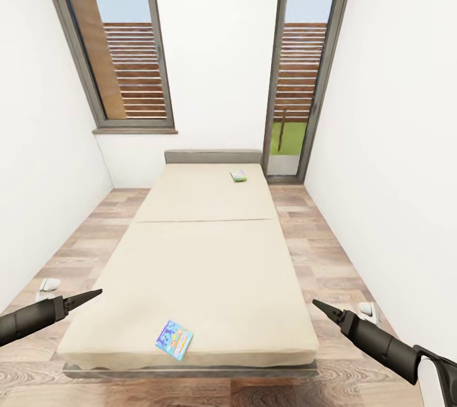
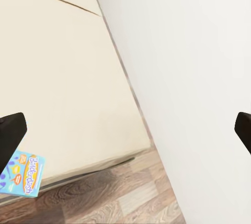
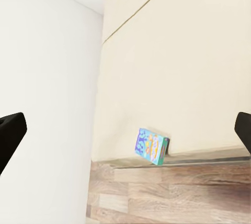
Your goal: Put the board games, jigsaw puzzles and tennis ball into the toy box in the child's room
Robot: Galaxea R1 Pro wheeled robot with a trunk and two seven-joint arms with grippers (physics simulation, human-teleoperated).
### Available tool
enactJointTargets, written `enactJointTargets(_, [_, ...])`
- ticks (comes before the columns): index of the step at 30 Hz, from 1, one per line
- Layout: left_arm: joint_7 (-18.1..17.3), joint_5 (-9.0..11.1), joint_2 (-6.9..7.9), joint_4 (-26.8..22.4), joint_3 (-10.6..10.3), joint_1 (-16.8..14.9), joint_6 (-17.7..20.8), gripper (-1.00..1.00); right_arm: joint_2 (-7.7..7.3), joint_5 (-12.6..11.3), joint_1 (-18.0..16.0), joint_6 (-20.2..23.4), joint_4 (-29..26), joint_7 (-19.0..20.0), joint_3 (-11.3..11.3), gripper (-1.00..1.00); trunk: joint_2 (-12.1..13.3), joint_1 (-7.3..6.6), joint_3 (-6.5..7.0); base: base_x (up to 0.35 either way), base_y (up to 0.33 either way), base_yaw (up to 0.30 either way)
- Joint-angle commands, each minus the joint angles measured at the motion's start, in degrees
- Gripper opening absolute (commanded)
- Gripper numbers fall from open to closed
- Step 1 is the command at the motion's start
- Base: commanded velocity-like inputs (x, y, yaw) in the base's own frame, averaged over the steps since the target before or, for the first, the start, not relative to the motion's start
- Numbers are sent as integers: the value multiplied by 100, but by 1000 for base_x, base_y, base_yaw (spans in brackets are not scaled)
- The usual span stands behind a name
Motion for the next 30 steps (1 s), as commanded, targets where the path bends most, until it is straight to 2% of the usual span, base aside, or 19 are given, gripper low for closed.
enactJointTargets(1, [-32, -11, 1, -1, 5, -6, 60, 100, 5, 25, -7, 21, -2, 38, -13, 100, -11, 4, -2, 0, 0, 0])
enactJointTargets(30, [-28, -11, -8, -1, 0, -6, 60, 100, 5, 26, -7, 21, -2, 37, -13, 100, -11, 4, 270, 0, 0, 0])
